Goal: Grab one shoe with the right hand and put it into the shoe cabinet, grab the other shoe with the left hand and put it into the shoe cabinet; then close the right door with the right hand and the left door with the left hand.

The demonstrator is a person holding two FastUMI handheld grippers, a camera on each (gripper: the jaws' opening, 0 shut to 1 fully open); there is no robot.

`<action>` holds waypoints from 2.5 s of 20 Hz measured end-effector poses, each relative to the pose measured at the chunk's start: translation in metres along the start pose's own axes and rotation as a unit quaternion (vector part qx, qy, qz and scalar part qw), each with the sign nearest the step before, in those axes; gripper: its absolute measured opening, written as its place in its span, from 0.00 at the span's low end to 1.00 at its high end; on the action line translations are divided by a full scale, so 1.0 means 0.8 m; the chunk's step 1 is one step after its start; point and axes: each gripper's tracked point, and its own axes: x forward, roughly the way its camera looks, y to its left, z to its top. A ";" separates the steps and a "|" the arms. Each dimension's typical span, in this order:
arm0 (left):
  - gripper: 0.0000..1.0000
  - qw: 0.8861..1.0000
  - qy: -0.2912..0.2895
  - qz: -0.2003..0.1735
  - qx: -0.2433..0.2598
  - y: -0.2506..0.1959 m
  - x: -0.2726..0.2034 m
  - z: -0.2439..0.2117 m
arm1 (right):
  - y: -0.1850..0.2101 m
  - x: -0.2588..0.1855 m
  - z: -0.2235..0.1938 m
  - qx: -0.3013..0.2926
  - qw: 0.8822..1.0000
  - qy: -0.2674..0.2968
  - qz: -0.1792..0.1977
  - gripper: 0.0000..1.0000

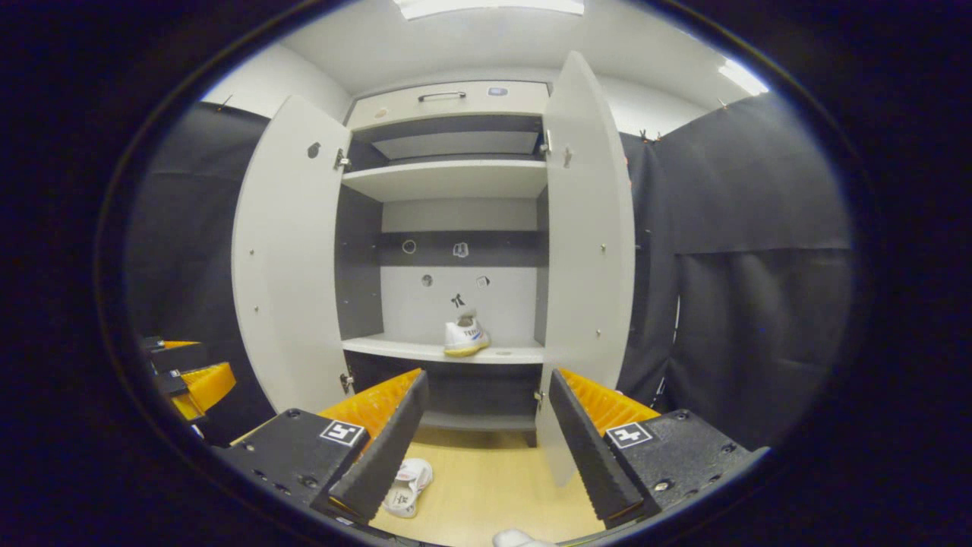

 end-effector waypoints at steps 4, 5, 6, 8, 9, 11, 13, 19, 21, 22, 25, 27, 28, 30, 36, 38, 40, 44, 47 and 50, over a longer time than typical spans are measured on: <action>0.97 0.998 0.043 -0.043 -0.004 -0.040 0.027 -0.071 | -0.020 -0.007 -0.009 -0.001 0.999 0.023 -0.026 1.00; 0.97 0.997 0.059 -0.047 0.001 -0.048 0.035 -0.096 | -0.023 -0.009 -0.012 -0.004 0.999 0.029 -0.031 1.00; 0.97 0.996 0.078 -0.049 0.004 -0.053 0.042 -0.121 | -0.026 -0.011 -0.014 -0.003 0.999 0.034 -0.034 1.00; 0.97 0.991 0.120 -0.054 -0.001 -0.067 0.055 -0.177 | -0.031 -0.014 -0.025 -0.004 0.998 0.048 -0.038 1.00; 0.97 0.989 0.138 -0.055 -0.003 -0.072 0.062 -0.205 | -0.033 -0.016 -0.032 -0.006 0.998 0.054 -0.039 1.00; 0.97 0.983 0.176 -0.057 -0.004 -0.082 0.074 -0.254 | -0.036 -0.017 -0.044 -0.010 0.997 0.070 -0.040 1.00; 0.97 0.977 0.203 -0.061 0.003 -0.089 0.088 -0.293 | -0.035 -0.020 -0.062 -0.010 0.995 0.086 -0.045 1.00; 0.97 0.964 0.259 -0.059 0.021 -0.097 0.147 -0.391 | -0.032 -0.011 -0.094 -0.038 0.991 0.117 -0.055 1.00; 0.97 0.961 0.271 -0.052 0.019 -0.094 0.163 -0.406 | -0.033 -0.004 -0.099 -0.037 0.990 0.123 -0.054 1.00; 0.96 0.961 0.272 -0.051 0.025 -0.092 0.180 -0.415 | -0.033 0.000 -0.100 -0.037 0.990 0.126 -0.054 1.00; 0.96 0.958 0.278 -0.053 0.041 -0.091 0.213 -0.431 | -0.031 0.011 -0.108 -0.036 0.989 0.133 -0.048 1.00; 0.92 0.957 0.284 -0.053 0.039 -0.093 0.228 -0.438 | -0.039 0.023 -0.101 -0.042 0.989 0.133 -0.046 1.00; 0.86 0.955 0.287 -0.063 0.031 -0.100 0.235 -0.442 | -0.038 0.026 -0.102 -0.042 0.989 0.135 -0.042 1.00; 0.80 0.951 0.299 -0.072 0.032 -0.110 0.241 -0.454 | -0.039 0.029 -0.101 -0.042 0.989 0.135 -0.038 1.00; 0.04 0.945 0.320 -0.035 0.053 -0.088 0.232 -0.435 | -0.040 0.037 -0.075 -0.039 0.993 0.112 -0.022 1.00; 0.04 0.950 0.304 -0.030 0.065 -0.079 0.231 -0.399 | -0.040 0.041 -0.062 -0.034 0.994 0.098 -0.014 1.00; 0.04 0.958 0.279 -0.025 0.061 -0.075 0.232 -0.351 | -0.038 0.043 -0.050 -0.030 0.996 0.083 -0.005 1.00; 0.04 0.972 0.232 -0.003 0.031 -0.063 0.242 -0.239 | -0.030 0.043 -0.032 -0.022 0.998 0.062 0.018 1.00; 0.04 0.981 0.194 0.011 0.029 -0.052 0.261 -0.150 | -0.018 0.047 -0.028 -0.012 0.998 0.055 0.040 1.00; 0.04 0.988 0.149 0.023 0.039 -0.042 0.290 -0.068 | -0.007 0.052 -0.023 -0.001 0.997 0.050 0.063 1.00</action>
